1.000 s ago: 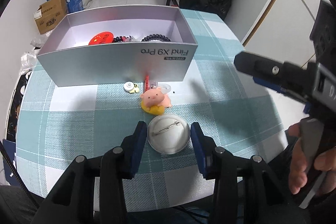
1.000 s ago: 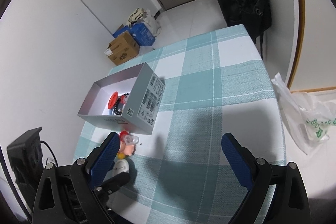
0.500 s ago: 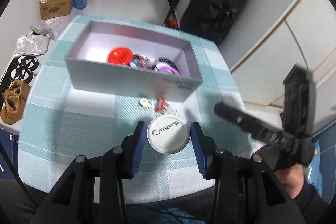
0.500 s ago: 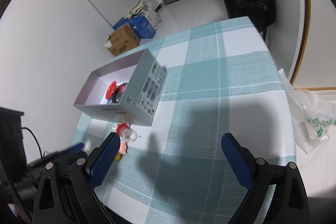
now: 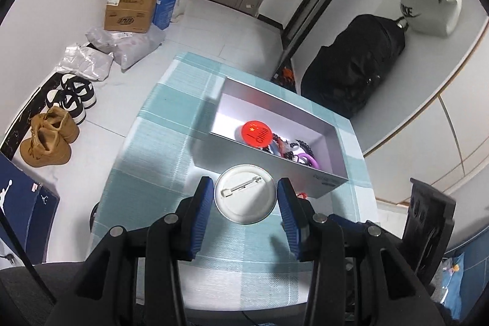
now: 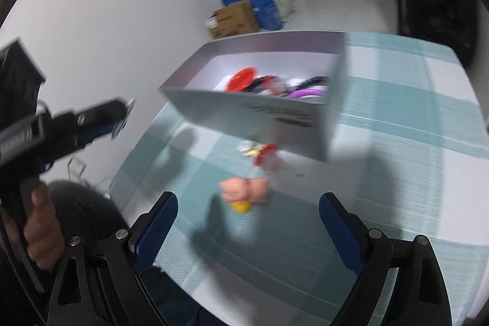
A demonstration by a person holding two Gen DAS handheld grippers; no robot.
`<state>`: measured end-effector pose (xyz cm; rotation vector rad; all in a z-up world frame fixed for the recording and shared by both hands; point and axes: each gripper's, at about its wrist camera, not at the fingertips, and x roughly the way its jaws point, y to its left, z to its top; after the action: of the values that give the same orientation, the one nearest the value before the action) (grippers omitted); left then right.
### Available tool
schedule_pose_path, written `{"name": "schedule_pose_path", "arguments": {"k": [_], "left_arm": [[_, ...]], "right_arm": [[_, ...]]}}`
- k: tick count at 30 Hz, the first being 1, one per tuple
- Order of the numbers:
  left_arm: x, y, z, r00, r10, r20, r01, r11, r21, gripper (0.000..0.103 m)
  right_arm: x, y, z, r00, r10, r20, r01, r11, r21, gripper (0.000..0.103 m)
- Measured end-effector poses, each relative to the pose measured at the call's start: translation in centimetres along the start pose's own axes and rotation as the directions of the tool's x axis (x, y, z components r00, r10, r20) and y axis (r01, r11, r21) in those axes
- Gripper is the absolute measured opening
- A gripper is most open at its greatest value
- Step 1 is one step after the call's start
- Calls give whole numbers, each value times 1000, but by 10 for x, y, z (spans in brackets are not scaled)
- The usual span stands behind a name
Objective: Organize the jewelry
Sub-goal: 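Lift the white pin badge with the left tool while the right tool grasps the pink pig figurine, then carry the white badge and pig figurine over the box with both tools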
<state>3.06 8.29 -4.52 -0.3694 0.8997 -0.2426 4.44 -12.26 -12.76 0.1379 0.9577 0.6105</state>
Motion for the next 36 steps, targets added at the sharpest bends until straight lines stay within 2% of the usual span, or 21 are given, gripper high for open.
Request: {"name": "schedule_pose_path", "arguments": {"k": [4,11,14,16,19,28,36], "left_arm": [[-1,6,1,1000,-2,3,2,1000,-2,37],[-6,6,3,1000,-17,9,16,1000,11,37],[-5,7,3,1000,-19,7,19,1000,11,37],[-4,8,4,1000,-23,3,23,1000,5,37],[-3,8,5,1000,-22,1,22,1000,2,37],[-3,7,4,1000,-18,0,18,1000,1,37],[-3,3,2,1000,-19,9,19,1000,19,37]], "right_arm": [[13,9,-1,1000,-21,-16,21,999,-39,85],[16,21,-2,997,-79,17,81,990,-119,68],[18,22,-3,993,-113,16,114,984,-136,54],[17,21,-3,990,-139,28,142,980,-139,36],[17,18,-1,988,-154,32,157,980,-126,35],[9,20,-2,992,-122,40,126,985,-121,35],[-7,15,5,989,-121,87,127,989,-73,35]]}}
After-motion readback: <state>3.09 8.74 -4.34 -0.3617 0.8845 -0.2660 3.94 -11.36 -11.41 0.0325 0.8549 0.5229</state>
